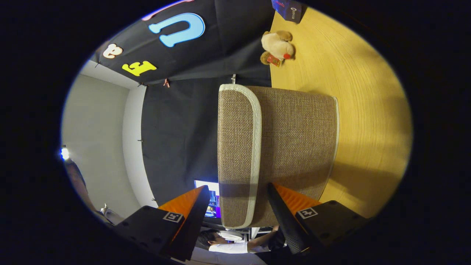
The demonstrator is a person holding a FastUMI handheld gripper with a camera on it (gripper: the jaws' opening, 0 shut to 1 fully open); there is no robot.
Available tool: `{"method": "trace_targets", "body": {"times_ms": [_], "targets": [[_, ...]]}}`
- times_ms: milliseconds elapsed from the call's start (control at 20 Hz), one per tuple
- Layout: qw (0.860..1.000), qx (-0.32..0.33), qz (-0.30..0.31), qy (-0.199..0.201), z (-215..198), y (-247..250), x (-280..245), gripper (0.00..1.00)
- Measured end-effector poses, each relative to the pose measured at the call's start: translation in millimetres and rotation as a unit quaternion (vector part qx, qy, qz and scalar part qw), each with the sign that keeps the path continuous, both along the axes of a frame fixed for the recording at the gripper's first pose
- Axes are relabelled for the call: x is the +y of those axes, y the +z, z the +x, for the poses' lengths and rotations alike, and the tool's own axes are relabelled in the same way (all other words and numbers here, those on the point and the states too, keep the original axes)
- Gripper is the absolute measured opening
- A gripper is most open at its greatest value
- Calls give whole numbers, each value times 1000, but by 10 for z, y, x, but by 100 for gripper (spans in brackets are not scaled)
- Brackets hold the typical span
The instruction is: Open the storage box then place both shoes into the box .Put the left shoe in first, then the right shoe, with the right side of both shoes facing outward in a uniform manner.
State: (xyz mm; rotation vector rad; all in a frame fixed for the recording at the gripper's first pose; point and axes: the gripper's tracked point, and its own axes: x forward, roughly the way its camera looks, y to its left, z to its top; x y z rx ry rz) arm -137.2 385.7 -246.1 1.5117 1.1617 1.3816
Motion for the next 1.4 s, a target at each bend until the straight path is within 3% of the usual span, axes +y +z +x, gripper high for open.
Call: {"method": "trace_targets", "body": {"times_ms": [150, 350, 450, 600, 1000, 1150, 1400], "targets": [[999, 46, 18, 11, 17, -18, 13, 60], [999, 31, 21, 9, -16, 0, -9, 12], [1000, 16, 24, 8, -54, 112, -45, 6], [999, 7, 51, -2, -29, 353, -171, 6], [997, -45, 51, -44, 77, 1123, -212, 6], [993, -85, 15, -76, 212, 1454, -51, 6], [974, -192, -38, -118, 301, 2135, 345, 8]]}}
